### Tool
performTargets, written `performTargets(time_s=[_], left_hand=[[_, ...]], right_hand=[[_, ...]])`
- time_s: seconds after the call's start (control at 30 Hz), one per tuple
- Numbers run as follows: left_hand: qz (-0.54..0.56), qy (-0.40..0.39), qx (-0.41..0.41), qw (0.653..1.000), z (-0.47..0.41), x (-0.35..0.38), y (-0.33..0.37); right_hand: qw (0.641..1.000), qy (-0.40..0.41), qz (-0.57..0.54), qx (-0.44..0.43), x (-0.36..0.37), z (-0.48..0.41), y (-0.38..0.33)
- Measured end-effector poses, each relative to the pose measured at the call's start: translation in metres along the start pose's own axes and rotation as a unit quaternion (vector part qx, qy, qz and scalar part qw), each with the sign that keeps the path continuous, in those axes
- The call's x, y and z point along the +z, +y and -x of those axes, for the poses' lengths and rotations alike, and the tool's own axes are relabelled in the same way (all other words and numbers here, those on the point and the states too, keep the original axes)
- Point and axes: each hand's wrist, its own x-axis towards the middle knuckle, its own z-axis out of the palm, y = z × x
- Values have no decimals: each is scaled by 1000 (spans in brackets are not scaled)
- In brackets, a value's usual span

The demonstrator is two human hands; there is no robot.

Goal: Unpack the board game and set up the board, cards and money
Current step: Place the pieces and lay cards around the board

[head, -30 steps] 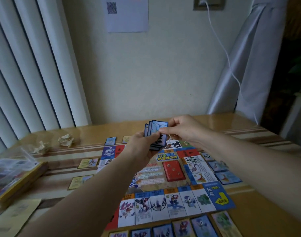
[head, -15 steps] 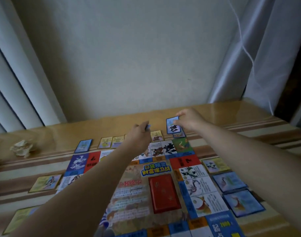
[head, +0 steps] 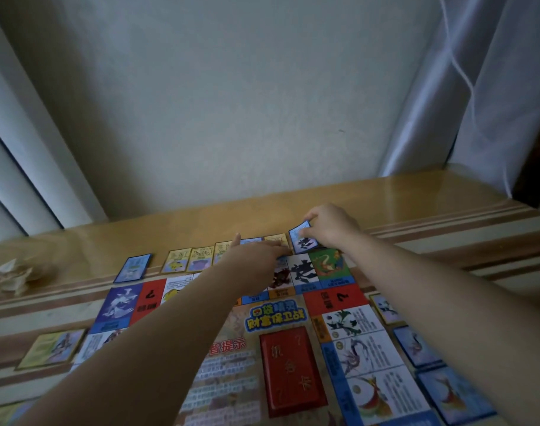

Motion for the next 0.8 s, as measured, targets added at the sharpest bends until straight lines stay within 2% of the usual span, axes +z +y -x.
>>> performTargets(time_s=[0.23, 0.5, 0.57, 0.67, 0.8], left_hand=[[8, -5, 4, 1000, -1, 2, -4], [28, 11, -6, 1000, 4, -3, -1], [40, 32, -7, 999, 4, -4, 0], [52, 51, 8, 997, -1, -6, 7], [16, 17, 41, 999, -7, -8, 22]], right_hand=[[999, 21, 49, 4, 9, 0, 0], [993, 79, 83, -31, -7, 4, 12], [988, 52, 135, -54, -17, 9, 19], [967, -36, 235, -94, -26, 24, 22], [935, -168, 295, -103, -28, 42, 19]])
